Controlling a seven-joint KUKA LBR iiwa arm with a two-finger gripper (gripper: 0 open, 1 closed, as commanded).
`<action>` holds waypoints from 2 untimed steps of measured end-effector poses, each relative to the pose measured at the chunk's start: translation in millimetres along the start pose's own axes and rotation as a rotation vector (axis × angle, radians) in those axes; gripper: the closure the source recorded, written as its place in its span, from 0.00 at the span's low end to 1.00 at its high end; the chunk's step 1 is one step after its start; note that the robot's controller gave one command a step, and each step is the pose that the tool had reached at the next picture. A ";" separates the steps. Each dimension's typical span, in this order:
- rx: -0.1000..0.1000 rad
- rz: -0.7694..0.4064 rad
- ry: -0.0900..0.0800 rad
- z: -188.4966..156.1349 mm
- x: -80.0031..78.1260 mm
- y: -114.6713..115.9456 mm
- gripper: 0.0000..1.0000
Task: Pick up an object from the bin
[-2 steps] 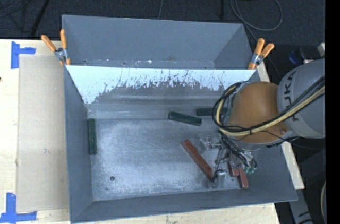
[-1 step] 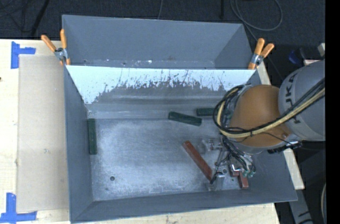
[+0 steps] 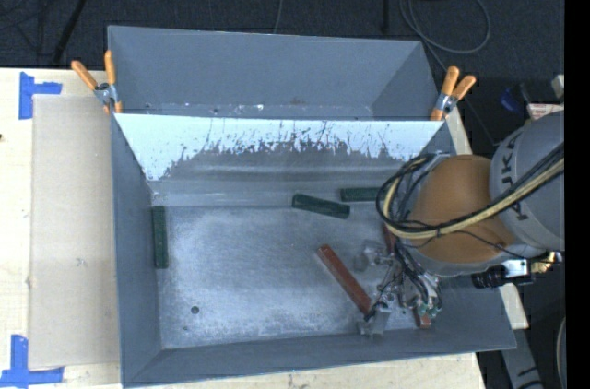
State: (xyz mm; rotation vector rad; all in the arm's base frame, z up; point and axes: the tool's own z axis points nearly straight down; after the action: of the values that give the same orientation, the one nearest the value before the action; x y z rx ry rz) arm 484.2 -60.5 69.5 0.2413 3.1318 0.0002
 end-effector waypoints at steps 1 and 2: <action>0.000 0.195 0.003 0.4 5.3 2.8 0.00; 0.000 0.193 0.003 0.4 5.4 2.8 1.00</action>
Offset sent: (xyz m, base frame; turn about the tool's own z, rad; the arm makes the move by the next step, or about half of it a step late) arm -0.0047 0.0033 0.0005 0.1946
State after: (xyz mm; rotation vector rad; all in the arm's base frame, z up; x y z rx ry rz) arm 479.3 -56.9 69.1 0.5420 3.0968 0.0004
